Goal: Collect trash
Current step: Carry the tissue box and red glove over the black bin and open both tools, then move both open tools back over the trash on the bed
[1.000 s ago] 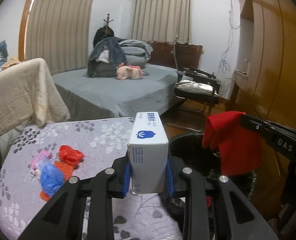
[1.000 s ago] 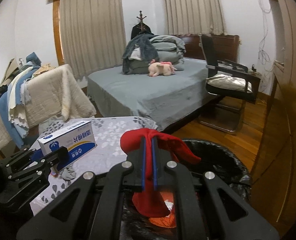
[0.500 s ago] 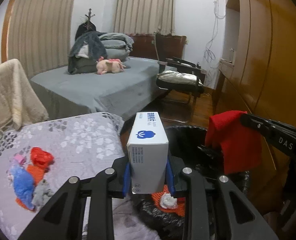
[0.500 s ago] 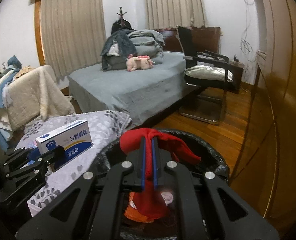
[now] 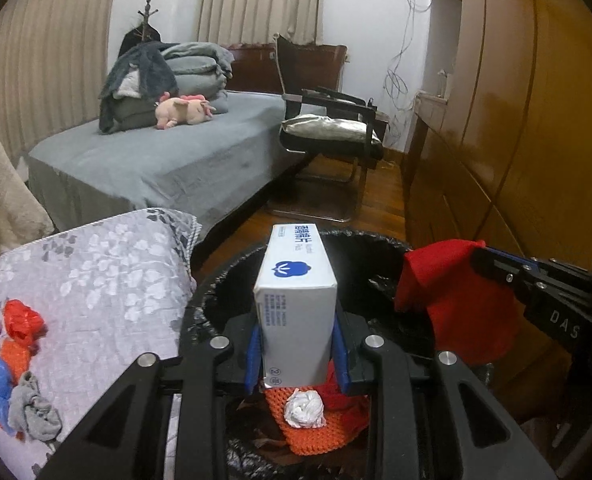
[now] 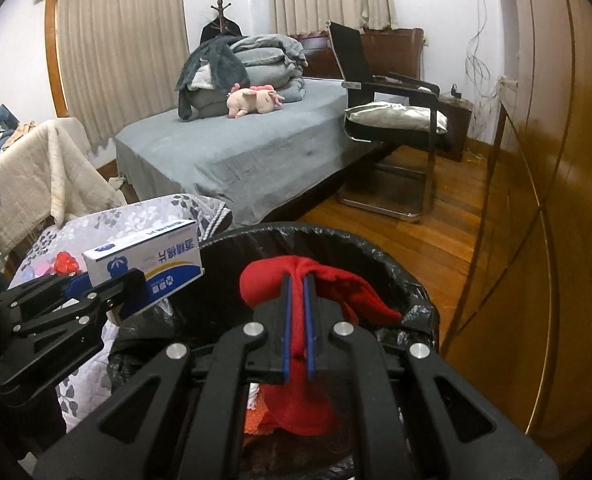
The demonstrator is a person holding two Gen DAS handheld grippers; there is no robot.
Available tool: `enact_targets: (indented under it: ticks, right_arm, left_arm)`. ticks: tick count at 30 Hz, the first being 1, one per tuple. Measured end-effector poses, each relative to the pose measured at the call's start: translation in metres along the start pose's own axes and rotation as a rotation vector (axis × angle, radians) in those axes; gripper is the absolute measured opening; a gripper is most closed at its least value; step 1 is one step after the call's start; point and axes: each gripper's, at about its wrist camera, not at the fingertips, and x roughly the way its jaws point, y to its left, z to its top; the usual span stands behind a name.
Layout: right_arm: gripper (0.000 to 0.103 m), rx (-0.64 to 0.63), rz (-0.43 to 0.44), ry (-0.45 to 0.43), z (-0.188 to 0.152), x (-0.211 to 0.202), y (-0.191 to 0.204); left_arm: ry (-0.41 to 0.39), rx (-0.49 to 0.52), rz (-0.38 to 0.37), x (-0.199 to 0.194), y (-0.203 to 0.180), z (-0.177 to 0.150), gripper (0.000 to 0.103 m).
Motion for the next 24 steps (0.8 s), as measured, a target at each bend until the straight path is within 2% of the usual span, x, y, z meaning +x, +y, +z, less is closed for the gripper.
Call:
enact_targets:
  ticks: [4, 5, 7, 8, 9, 11, 12, 15, 18, 24]
  right_arm:
    - [0.010, -0.003, -0.010, 0.018, -0.004, 0.007, -0.005]
    - [0.015, 0.000, -0.014, 0.023, -0.004, 0.007, -0.007]
    - [0.028, 0.014, -0.019, 0.033, -0.007, 0.008, -0.010]
    - [0.044, 0.023, -0.017, 0.039, -0.009, 0.009, -0.012]
    - [0.054, 0.027, -0.017, 0.037, -0.009, 0.008, -0.012]
    - [0.057, 0.027, -0.025, 0.033, -0.011, 0.006, -0.012]
    - [0.067, 0.030, -0.029, 0.026, -0.012, 0.003, -0.011]
    - [0.092, 0.044, -0.031, -0.032, -0.012, -0.010, -0.008]
    - [0.097, 0.038, -0.003, -0.079, -0.008, -0.023, 0.000]
    - [0.098, -0.003, 0.033, -0.114, 0.003, -0.034, 0.027]
  left_arm:
    - [0.007, -0.003, -0.038, 0.006, -0.001, 0.001, 0.031]
    - [0.004, -0.009, -0.045, 0.006, 0.000, 0.001, 0.039]
    - [0.003, -0.022, -0.059, 0.004, 0.004, 0.001, 0.055]
    - [-0.003, -0.030, -0.058, 0.002, 0.007, 0.001, 0.061]
    - [-0.007, -0.033, -0.059, 0.000, 0.009, 0.001, 0.062]
    - [-0.011, -0.035, -0.046, -0.004, 0.014, 0.000, 0.066]
    - [-0.015, -0.036, -0.038, -0.007, 0.017, 0.001, 0.068]
    - [-0.039, -0.045, -0.001, -0.021, 0.027, 0.001, 0.085]
    - [-0.071, -0.067, 0.036, -0.038, 0.039, 0.000, 0.096]
    - [-0.096, -0.114, 0.099, -0.071, 0.070, -0.006, 0.097]
